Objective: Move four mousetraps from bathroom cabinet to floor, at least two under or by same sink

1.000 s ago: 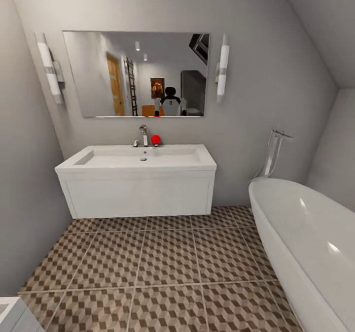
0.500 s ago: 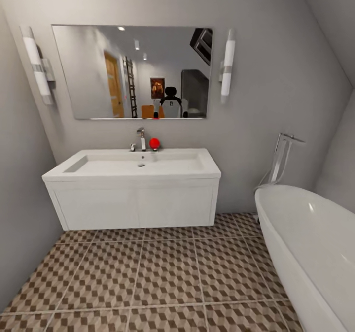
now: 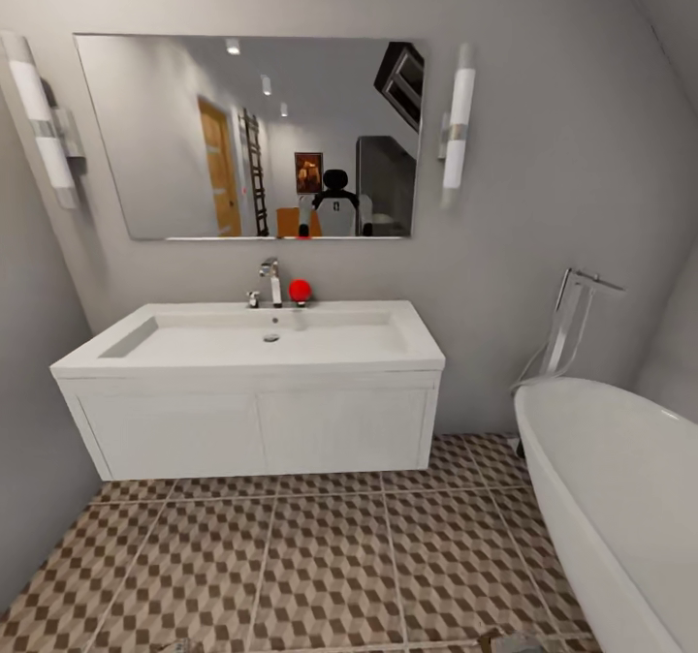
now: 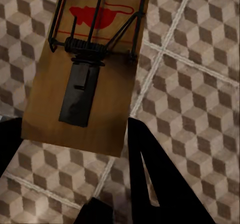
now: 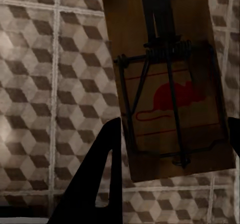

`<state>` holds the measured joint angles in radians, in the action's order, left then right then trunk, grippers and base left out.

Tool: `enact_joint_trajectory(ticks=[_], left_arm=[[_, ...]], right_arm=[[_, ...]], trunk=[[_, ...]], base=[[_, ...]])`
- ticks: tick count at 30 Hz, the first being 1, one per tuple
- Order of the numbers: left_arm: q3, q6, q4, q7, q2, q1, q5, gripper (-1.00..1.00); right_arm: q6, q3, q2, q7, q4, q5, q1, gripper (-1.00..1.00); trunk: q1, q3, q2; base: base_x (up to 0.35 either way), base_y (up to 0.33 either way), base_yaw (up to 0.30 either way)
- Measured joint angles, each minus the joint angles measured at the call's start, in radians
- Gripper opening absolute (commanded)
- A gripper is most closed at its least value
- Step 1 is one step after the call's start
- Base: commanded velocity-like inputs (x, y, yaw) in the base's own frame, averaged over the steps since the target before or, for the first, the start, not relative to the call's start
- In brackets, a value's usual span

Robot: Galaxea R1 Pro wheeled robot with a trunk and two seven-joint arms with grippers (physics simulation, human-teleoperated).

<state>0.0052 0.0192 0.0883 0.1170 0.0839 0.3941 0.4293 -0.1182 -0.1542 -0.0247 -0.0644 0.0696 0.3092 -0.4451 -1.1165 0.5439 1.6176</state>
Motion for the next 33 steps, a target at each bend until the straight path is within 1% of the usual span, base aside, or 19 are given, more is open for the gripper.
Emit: enact_joint_trajectory(ticks=[2, 3, 4, 6, 8, 12, 13, 18, 25, 33], left_arm=[[0.000, -0.052, 0.057, 0.001, 0.003, 0.001, 0.001, -1.00], [0.000, -0.096, 0.105, 0.003, 0.005, 0.002, 0.000, -1.00], [0.001, -0.115, 0.128, 0.003, 0.006, 0.001, 0.000, -1.00], [0.001, -0.160, 0.190, 0.005, 0.007, 0.002, -0.002, -1.00], [0.001, -0.175, 0.212, 0.006, 0.007, 0.002, -0.003, -1.00], [0.001, -0.184, 0.226, 0.006, 0.007, 0.002, -0.003, -1.00], [0.000, -0.185, 0.226, 0.006, 0.007, 0.002, -0.003, -1.00], [-0.002, -0.179, 0.227, 0.006, 0.007, 0.002, -0.003, -1.00], [-0.006, -0.177, 0.231, 0.006, 0.001, 0.002, -0.004, -1.00], [-0.003, -0.178, 0.232, 0.006, -0.002, 0.002, -0.003, -1.00]], right_arm=[[-0.041, -0.001, 0.002, -0.003, 0.068, -0.002, 0.000, -1.00], [-0.079, -0.001, 0.001, -0.001, 0.123, -0.004, 0.000, -1.00], [-0.099, -0.003, 0.002, 0.000, 0.147, -0.005, 0.000, -1.00], [-0.172, -0.004, 0.005, -0.006, 0.208, -0.001, 0.000, -1.00], [-0.204, -0.004, 0.003, -0.006, 0.233, -0.001, 0.000, -1.00], [-0.238, -0.004, -0.001, -0.003, 0.279, 0.001, 0.000, -1.00], [-0.239, -0.004, -0.001, -0.004, 0.295, 0.000, 0.000, -1.00], [-0.232, -0.006, 0.001, -0.001, 0.308, -0.007, 0.000, -1.00], [-0.188, -0.008, 0.002, 0.001, 0.307, -0.012, 0.001, -1.00], [-0.176, -0.009, 0.002, 0.001, 0.306, -0.013, 0.001, -1.00]], trunk=[[0.000, 0.000, 0.000], [0.000, 0.000, 0.000], [0.000, 0.000, 0.000], [0.000, 0.000, 0.000], [0.000, 0.000, 0.000], [0.000, 0.000, 0.000], [0.000, 0.000, 0.000], [0.000, 0.000, 0.000], [-0.001, 0.000, 0.000], [-0.001, 0.000, 0.000]], base=[[0.322, 0.000, 0.000], [0.322, 0.000, 0.000], [0.322, 0.000, 0.000], [0.322, 0.000, 0.000], [0.322, 0.000, 0.000], [0.321, 0.000, 0.000], [0.312, 0.000, 0.000], [0.182, 0.000, 0.000], [0.028, 0.000, 0.000], [0.002, 0.000, 0.000]])
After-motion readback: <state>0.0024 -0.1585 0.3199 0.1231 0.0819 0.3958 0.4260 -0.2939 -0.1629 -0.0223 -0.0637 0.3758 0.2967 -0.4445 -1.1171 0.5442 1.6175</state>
